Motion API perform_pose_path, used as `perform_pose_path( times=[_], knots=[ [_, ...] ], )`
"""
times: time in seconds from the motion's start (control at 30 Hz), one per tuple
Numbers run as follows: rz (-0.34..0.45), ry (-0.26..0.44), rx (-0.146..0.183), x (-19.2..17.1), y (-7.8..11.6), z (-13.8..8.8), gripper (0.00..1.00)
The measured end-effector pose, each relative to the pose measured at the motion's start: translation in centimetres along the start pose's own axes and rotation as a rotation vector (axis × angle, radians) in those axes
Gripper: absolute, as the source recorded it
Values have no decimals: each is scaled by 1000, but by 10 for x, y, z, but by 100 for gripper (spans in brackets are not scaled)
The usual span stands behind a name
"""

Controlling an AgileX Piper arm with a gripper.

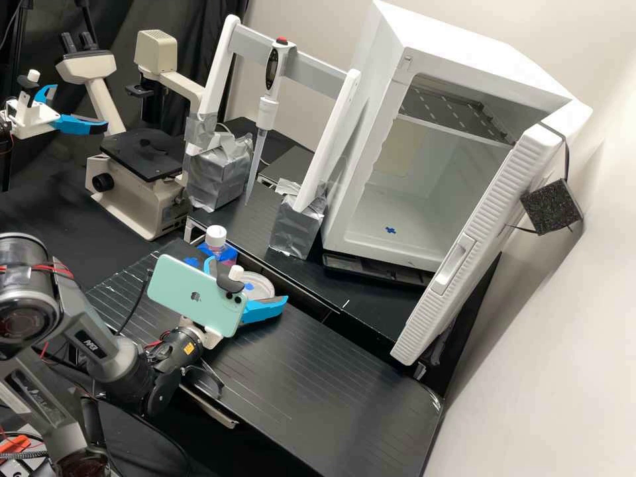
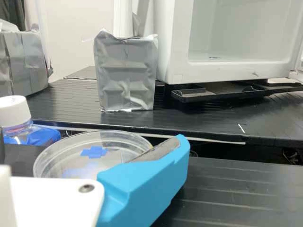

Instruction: Open the lid

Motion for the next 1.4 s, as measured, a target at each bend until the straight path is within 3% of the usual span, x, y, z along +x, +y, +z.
perform_pose_path(
  times=[0.47,1.4],
  knots=[
    [-8,-14,-10,2,-3,3,0],
    [21,-5,1,-3,5,0,0]
  ],
)
